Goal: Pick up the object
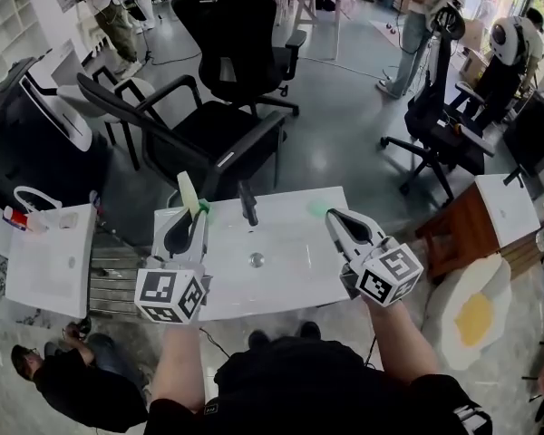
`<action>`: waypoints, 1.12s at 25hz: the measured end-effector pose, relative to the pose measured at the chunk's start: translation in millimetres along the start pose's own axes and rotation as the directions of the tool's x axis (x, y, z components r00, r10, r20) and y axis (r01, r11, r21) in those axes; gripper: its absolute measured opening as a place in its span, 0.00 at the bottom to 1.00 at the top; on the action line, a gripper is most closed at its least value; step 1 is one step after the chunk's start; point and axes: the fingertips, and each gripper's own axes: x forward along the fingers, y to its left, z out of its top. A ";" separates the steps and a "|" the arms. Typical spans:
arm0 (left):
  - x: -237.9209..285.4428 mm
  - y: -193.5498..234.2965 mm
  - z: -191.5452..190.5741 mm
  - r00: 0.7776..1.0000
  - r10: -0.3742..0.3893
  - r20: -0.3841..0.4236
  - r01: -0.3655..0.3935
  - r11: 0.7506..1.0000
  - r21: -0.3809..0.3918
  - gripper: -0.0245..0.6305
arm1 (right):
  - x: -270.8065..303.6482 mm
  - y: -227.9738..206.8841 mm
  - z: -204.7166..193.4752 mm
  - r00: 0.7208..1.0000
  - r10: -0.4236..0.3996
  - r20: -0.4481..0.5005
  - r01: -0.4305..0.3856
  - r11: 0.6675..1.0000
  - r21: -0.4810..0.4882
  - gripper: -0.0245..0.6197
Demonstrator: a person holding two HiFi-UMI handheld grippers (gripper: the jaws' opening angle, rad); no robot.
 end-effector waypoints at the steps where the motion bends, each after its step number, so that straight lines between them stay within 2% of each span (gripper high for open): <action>1: 1.0 -2.1 1.7 1.000 0.004 0.005 -0.004 1.000 -0.005 0.13 | -1.0 -0.9 2.0 1.000 0.005 0.003 -0.005 1.000 -0.006 0.05; 6: 7.5 -17.2 -1.3 1.000 0.010 0.005 -0.010 1.000 -0.009 0.13 | -8.2 -10.1 -2.5 1.000 0.021 -0.012 -0.021 0.999 -0.046 0.05; 15: 20.7 -32.1 -31.2 0.998 0.005 -0.059 -0.007 0.999 -0.044 0.13 | -14.3 -35.4 -19.0 1.000 0.003 -0.030 -0.003 1.000 0.009 0.05; 28: 22.5 -37.3 -19.6 0.999 -0.004 -0.052 0.003 1.000 -0.018 0.13 | -16.1 -37.3 -7.1 1.000 0.014 -0.008 -0.014 1.000 0.008 0.05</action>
